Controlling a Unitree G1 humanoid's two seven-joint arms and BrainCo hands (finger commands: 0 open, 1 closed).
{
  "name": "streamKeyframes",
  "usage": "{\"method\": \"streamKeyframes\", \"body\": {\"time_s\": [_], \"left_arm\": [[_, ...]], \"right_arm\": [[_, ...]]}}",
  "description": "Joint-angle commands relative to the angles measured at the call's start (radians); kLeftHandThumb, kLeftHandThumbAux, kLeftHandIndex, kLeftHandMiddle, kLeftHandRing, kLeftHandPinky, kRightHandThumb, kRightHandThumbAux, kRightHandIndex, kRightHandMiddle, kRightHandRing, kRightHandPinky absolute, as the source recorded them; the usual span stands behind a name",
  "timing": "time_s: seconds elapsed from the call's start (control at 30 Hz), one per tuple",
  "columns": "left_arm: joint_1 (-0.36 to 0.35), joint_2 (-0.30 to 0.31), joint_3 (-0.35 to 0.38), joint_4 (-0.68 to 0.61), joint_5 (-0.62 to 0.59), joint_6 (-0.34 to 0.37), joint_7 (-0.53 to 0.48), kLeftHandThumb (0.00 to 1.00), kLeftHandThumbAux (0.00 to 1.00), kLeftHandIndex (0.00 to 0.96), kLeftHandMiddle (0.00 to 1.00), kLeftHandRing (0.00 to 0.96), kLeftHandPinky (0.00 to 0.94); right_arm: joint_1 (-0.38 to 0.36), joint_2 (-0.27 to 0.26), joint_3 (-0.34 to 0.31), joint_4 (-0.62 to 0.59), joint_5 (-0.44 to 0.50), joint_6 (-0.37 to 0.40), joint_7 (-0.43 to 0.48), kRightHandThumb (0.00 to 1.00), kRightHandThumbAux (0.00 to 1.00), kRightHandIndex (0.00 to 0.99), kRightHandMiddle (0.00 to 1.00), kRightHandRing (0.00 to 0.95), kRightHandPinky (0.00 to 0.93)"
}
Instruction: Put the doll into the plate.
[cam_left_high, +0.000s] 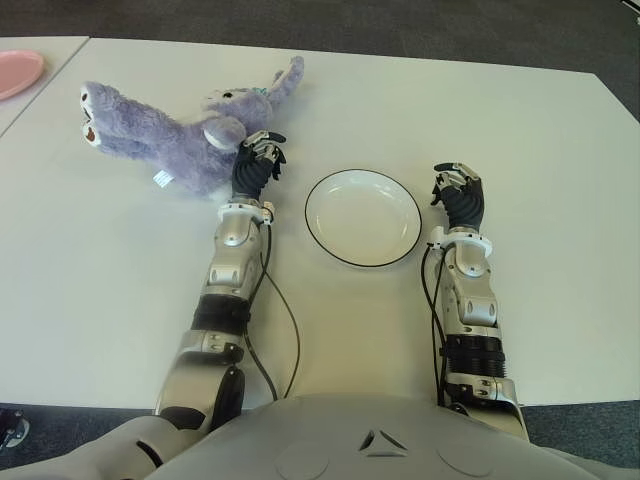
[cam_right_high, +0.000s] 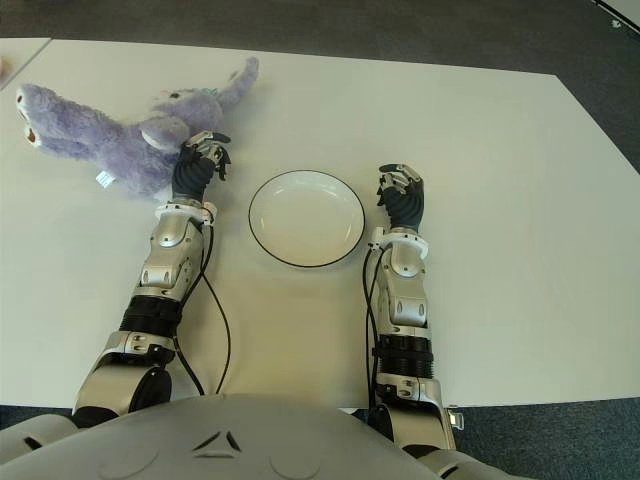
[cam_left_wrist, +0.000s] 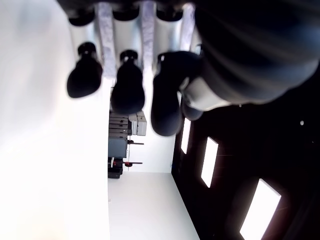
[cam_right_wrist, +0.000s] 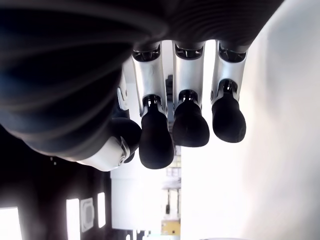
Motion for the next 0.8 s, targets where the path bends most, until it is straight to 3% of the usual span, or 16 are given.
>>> {"method": "streamKeyframes", "body": {"time_s": [0.03, 0.8], "left_arm": [[0.040, 0.011, -0.009, 0.013, 0.011, -0.012, -0.013, 0.721, 0.696, 0.446, 0.731, 0.752, 0.732], [0.063, 0.058, -0.041, -0.005, 0.149, -0.169, 0.042, 0.717, 0.701, 0.444, 0.737, 0.759, 0.726]], "right_arm": [[0.054, 0.015, -0.008, 0.054, 0.007, 0.007, 0.006, 0.709, 0.716, 0.439, 0.753, 0.771, 0.706], [0.050, 0.009, 0.002, 0.056, -0.008, 0.017, 0.019, 0.708, 0.717, 0.440, 0.764, 0.778, 0.723]]}}
